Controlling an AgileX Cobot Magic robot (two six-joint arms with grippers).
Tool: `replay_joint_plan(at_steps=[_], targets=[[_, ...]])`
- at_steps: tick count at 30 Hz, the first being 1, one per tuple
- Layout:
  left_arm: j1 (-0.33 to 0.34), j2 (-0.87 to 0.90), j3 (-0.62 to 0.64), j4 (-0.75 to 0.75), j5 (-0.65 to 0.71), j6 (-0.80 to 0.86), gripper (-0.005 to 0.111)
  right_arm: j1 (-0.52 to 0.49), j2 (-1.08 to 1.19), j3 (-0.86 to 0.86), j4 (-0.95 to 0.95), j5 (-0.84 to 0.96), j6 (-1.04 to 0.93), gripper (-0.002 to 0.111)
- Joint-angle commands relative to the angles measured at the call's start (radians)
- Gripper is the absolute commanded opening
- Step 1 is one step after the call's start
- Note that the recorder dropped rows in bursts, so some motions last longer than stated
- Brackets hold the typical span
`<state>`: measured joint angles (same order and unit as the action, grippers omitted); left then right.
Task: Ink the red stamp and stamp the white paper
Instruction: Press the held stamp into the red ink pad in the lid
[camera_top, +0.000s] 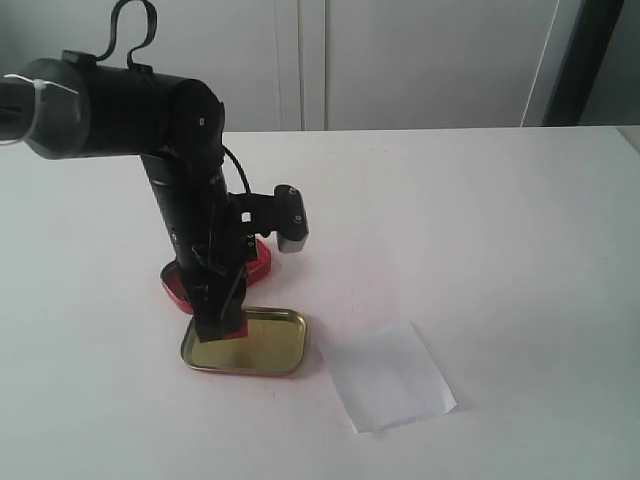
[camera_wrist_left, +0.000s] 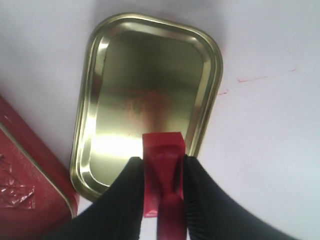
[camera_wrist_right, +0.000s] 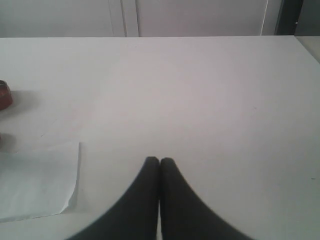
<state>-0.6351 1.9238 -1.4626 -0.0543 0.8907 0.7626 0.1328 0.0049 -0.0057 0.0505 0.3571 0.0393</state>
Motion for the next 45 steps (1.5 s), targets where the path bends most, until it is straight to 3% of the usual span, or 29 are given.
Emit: replay_joint_plan(at_steps=[1, 11, 17, 28, 45], targets=[[-0.003, -0.022, -0.024, 0.038, 0.048, -0.055, 0.0, -0.006, -0.005, 0.006, 0.001, -0.014, -0.002, 0.0], [0.082, -0.022, -0.124, 0.054, 0.068, -0.123, 0.0, -0.006, -0.005, 0.006, 0.001, -0.014, -0.002, 0.0], [0.184, 0.005, -0.206, -0.053, 0.055, -0.142, 0.0, -0.006, -0.005, 0.006, 0.001, -0.014, -0.002, 0.0], [0.193, 0.158, -0.261, 0.002, -0.004, -0.341, 0.0, -0.006, -0.005, 0.006, 0.001, -0.014, -0.002, 0.0], [0.193, 0.16, -0.261, 0.042, -0.036, -0.452, 0.0, -0.006, -0.005, 0.006, 0.001, -0.014, -0.002, 0.0]])
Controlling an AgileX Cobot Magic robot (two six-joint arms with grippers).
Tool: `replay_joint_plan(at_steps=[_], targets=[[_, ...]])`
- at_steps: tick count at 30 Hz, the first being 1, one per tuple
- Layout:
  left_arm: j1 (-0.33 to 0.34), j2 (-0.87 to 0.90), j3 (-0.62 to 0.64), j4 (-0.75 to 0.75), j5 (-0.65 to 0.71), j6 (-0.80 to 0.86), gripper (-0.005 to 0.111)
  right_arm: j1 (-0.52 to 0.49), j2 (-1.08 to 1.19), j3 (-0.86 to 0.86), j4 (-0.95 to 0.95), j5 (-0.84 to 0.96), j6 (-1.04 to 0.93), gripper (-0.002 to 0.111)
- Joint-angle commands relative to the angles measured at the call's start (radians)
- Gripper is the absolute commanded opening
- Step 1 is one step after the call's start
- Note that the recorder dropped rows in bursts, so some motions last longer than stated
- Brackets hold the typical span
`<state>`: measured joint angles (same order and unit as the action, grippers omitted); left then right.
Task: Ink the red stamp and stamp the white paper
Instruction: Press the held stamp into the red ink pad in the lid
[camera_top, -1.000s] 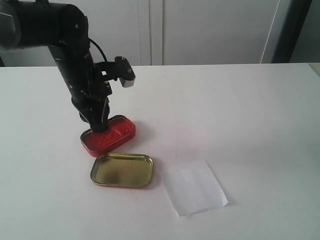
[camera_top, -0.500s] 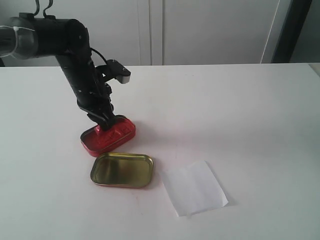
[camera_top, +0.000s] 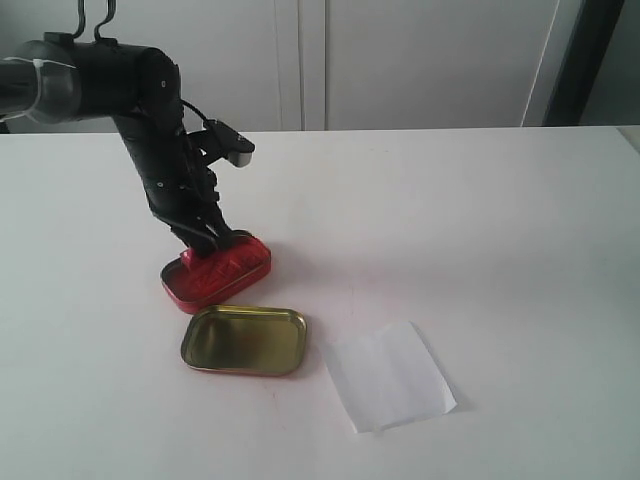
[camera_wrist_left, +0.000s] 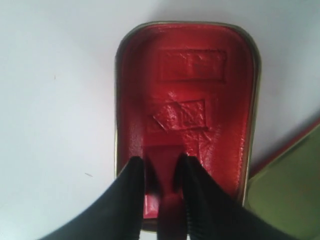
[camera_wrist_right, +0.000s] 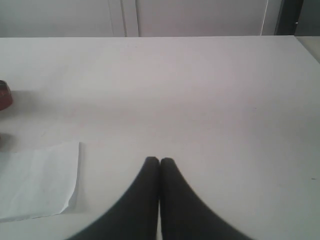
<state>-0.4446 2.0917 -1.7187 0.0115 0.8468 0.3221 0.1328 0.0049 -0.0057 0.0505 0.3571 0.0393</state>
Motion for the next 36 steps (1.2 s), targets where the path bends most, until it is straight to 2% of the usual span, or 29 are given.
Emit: replay_joint_plan(at_steps=[1, 19, 36], targets=[[0.002, -0.008, -0.005, -0.024, 0.008, -0.012, 0.0, -0.006, -0.005, 0.006, 0.001, -0.014, -0.002, 0.0], [0.002, 0.011, -0.005, -0.039, 0.061, -0.013, 0.0, -0.006, -0.005, 0.006, 0.001, -0.014, -0.002, 0.0], [0.002, 0.083, -0.005, -0.042, 0.047, -0.013, 0.0, -0.006, -0.005, 0.006, 0.001, -0.014, -0.002, 0.0]])
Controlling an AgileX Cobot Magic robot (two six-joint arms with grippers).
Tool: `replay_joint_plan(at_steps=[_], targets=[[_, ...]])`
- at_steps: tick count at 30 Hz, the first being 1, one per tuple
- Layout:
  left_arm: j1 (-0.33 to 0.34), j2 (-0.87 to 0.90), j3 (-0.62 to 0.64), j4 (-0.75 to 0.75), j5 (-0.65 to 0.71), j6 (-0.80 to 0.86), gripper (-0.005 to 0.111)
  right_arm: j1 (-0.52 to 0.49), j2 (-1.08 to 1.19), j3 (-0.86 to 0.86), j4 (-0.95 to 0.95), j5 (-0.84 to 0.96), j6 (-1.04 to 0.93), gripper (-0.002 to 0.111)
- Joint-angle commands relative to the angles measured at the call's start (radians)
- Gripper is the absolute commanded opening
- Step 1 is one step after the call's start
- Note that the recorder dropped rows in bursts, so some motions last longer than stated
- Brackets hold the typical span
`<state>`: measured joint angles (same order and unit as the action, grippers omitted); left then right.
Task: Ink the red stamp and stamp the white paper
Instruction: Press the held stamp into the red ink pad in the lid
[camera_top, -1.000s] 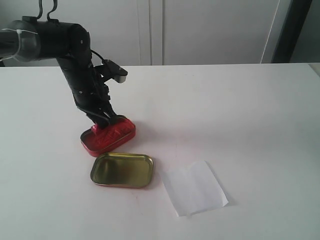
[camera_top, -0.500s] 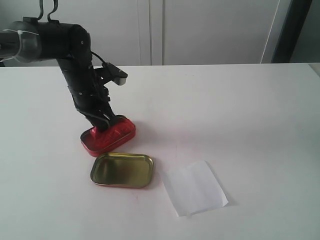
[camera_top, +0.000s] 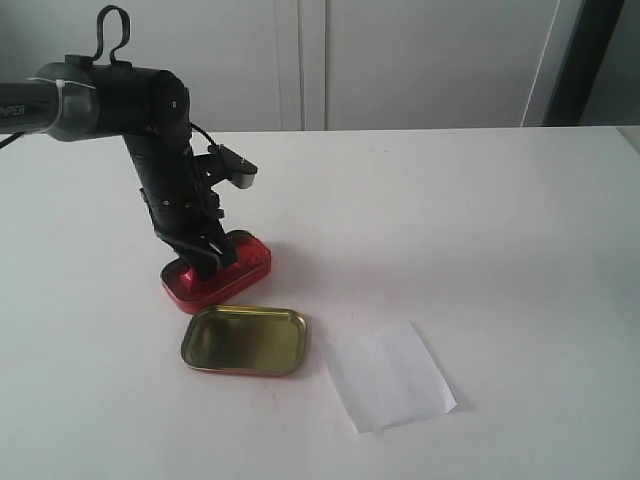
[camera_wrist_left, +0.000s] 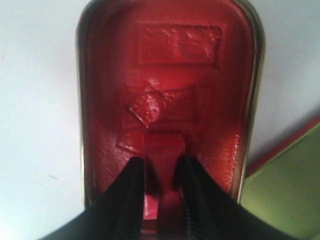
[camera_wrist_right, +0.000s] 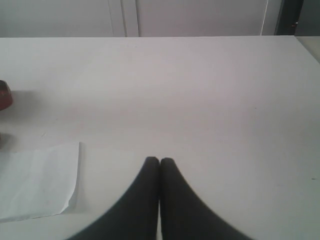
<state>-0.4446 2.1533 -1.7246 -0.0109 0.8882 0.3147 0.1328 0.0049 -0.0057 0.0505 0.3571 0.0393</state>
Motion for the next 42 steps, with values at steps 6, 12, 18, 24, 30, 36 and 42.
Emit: replay_joint_plan(at_steps=[6, 12, 18, 24, 30, 36, 42], targets=[[0.002, 0.021, 0.001, -0.021, 0.013, -0.005, 0.0, -0.006, -0.005, 0.006, 0.001, -0.014, -0.002, 0.0], [0.002, 0.023, 0.001, -0.021, 0.022, -0.002, 0.0, -0.006, -0.005, 0.006, 0.001, -0.014, -0.002, 0.0], [0.002, 0.021, 0.001, 0.0, 0.029, -0.002, 0.0, -0.006, -0.005, 0.006, 0.001, -0.014, -0.002, 0.0], [0.002, 0.012, -0.044, 0.0, 0.073, -0.002, 0.0, -0.006, -0.005, 0.006, 0.001, -0.014, -0.002, 0.0], [0.002, -0.02, -0.079, -0.004, 0.077, -0.002, 0.0, -0.006, -0.005, 0.006, 0.001, -0.014, -0.002, 0.0], [0.002, -0.041, -0.078, -0.006, 0.088, -0.002, 0.0, -0.006, -0.005, 0.006, 0.001, -0.014, -0.002, 0.0], [0.002, -0.041, -0.078, -0.006, 0.102, -0.002, 0.0, -0.006, -0.005, 0.006, 0.001, -0.014, -0.002, 0.0]])
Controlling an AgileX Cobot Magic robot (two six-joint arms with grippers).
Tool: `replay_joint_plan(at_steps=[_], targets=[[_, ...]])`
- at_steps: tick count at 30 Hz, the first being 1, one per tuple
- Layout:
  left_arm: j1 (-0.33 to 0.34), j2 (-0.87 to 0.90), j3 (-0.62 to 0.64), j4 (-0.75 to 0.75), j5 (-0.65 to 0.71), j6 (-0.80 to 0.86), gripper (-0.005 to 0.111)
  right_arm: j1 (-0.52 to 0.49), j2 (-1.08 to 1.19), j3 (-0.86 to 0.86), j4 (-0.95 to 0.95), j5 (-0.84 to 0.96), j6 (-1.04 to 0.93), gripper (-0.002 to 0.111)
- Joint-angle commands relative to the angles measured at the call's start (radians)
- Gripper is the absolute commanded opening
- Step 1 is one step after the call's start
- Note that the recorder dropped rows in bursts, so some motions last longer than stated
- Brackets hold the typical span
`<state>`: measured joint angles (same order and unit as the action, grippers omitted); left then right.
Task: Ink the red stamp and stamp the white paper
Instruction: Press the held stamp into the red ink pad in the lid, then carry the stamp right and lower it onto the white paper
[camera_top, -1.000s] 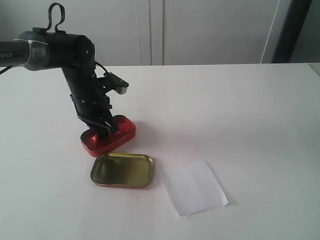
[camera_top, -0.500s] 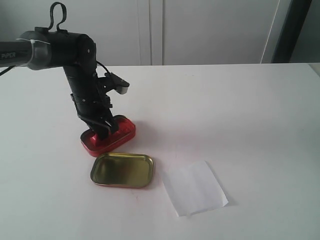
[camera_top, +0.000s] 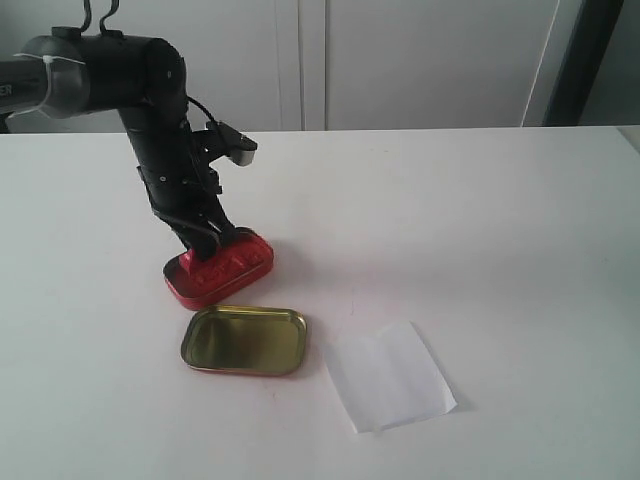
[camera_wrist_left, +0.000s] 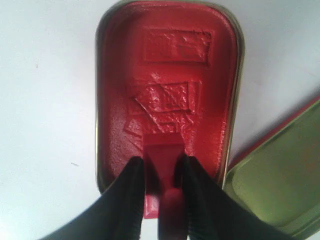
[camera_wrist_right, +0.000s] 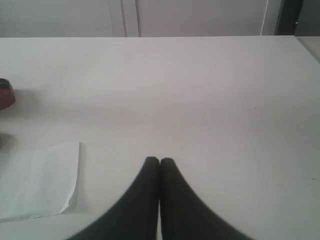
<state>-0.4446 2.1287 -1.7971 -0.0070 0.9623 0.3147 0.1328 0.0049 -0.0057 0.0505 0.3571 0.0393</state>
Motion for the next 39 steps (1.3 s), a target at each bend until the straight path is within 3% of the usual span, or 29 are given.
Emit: replay_joint_plan(at_steps=[1, 23, 29, 39], targets=[[0.002, -0.016, -0.006, -0.01, 0.028, -0.002, 0.0, -0.006, -0.005, 0.006, 0.001, -0.014, -0.002, 0.0], [0.002, -0.063, -0.007, -0.017, 0.082, -0.001, 0.0, -0.006, -0.005, 0.006, 0.001, -0.014, -0.002, 0.0], [0.001, -0.092, -0.007, -0.114, 0.123, 0.029, 0.0, -0.006, -0.005, 0.006, 0.001, -0.014, -0.002, 0.0], [-0.135, -0.095, -0.007, -0.116, 0.145, 0.021, 0.0, -0.006, -0.005, 0.006, 0.001, -0.014, -0.002, 0.0]])
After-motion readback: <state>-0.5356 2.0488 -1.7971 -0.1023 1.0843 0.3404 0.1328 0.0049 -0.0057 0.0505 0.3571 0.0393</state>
